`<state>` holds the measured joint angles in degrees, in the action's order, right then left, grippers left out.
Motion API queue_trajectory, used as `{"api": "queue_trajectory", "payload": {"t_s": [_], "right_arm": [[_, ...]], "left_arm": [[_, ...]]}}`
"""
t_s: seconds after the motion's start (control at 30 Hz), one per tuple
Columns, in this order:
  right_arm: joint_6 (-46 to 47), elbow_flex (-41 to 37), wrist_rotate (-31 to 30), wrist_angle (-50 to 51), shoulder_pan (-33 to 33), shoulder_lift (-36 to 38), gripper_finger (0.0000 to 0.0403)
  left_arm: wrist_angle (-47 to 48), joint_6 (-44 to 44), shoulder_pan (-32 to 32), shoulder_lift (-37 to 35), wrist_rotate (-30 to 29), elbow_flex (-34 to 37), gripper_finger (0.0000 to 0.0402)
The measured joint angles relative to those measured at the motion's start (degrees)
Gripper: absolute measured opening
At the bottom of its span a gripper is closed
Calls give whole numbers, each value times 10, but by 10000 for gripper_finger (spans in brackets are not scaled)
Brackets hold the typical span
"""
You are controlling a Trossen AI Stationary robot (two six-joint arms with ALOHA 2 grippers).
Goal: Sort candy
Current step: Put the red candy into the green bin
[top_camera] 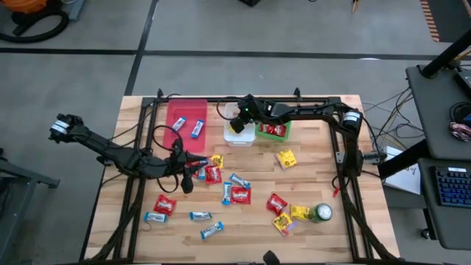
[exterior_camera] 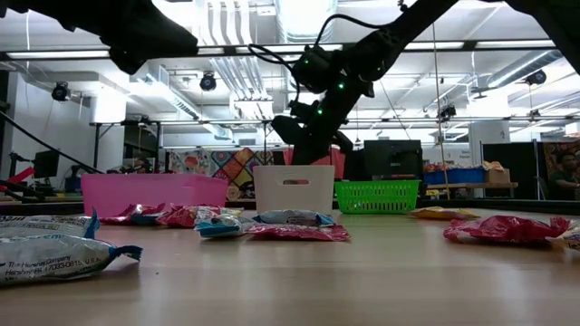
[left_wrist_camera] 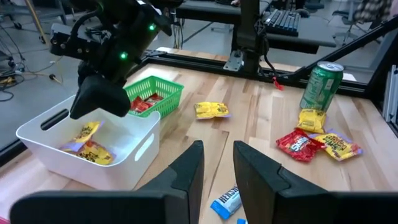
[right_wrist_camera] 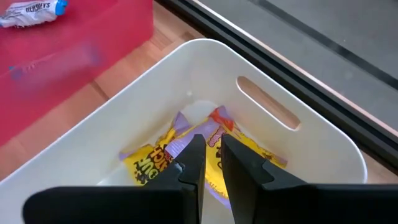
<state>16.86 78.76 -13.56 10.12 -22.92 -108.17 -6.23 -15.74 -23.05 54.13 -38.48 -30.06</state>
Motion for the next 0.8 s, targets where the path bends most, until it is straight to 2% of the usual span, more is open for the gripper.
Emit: {"api": "queue_trajectory", "payload": {"t_s": [0.17, 0.33, 0.43, 0.63, 0.8], "right_arm": [[14, 0, 12, 9, 1, 21, 45], [-12, 0, 128, 42, 20, 74, 45], [-29, 0, 169, 78, 47, 108, 44], [-44, 0, 166, 169, 125, 165, 43], [-40, 0, 164, 199, 193, 183, 43]], "left_arm": [[3, -10, 0, 0, 2, 0, 72], [52, -72, 0, 0, 37, 0, 72], [93, -124, 0, 3, 70, 0, 72], [168, -225, -1, 31, 138, 0, 72], [269, -347, -4, 68, 171, 0, 72]]}}
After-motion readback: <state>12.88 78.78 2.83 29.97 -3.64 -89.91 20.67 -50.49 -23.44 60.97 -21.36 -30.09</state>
